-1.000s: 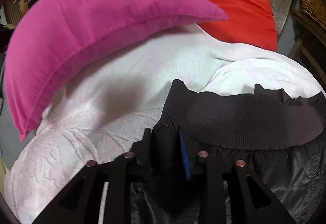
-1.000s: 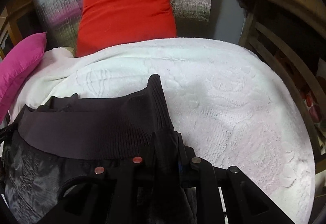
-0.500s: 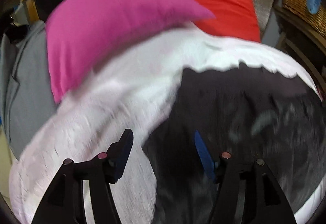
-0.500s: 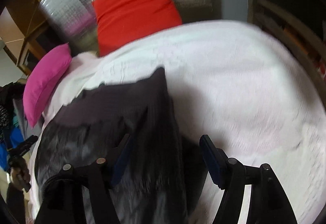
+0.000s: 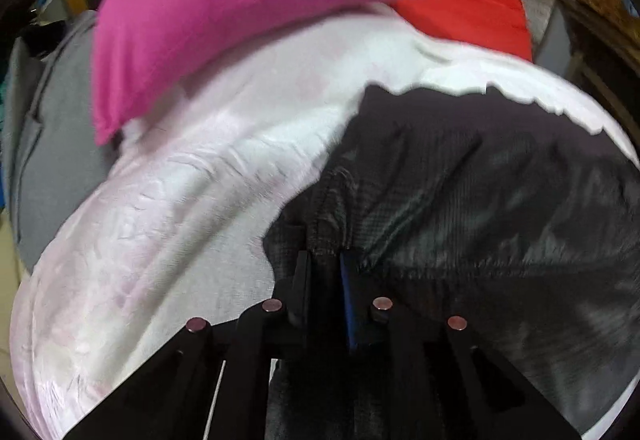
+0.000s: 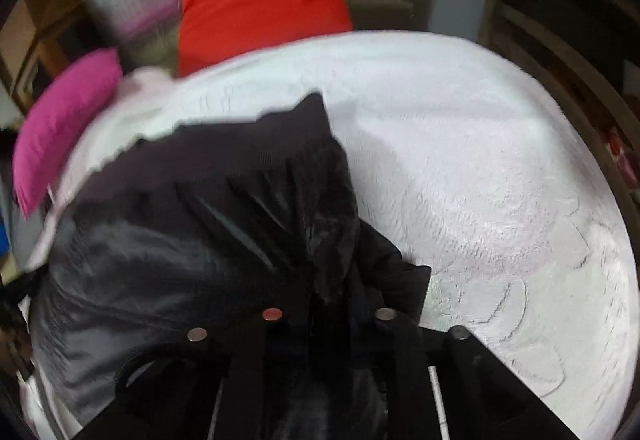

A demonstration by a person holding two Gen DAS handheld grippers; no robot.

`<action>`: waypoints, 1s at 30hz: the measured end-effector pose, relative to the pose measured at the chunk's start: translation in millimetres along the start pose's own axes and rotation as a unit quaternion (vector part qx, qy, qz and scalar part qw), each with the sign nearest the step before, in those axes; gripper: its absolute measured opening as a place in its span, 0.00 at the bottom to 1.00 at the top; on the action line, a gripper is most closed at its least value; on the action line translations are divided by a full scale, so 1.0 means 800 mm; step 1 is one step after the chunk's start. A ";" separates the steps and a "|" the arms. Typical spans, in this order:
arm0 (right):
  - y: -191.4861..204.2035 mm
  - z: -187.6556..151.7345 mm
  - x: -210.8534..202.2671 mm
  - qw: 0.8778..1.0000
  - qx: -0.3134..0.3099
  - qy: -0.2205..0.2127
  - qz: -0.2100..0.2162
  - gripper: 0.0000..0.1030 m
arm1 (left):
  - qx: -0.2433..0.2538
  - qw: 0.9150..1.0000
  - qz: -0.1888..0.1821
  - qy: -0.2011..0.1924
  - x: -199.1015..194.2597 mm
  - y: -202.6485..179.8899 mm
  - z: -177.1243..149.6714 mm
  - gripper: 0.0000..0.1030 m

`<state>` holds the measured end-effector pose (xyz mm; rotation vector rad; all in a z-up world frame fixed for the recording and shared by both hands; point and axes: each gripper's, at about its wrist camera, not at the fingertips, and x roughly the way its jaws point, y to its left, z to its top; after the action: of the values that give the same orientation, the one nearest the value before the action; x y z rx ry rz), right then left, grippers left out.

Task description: Fold large clothes

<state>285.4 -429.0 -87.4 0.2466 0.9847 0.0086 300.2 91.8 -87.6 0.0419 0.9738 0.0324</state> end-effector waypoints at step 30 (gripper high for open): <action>0.074 -0.128 -0.039 0.998 -0.036 -0.057 0.019 0.88 | 0.038 0.998 0.006 -0.058 -0.068 -0.089 -0.080 0.68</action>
<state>189.8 -354.8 -103.2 0.1972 0.8655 0.0636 217.0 19.5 -82.0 0.1186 0.8593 0.0034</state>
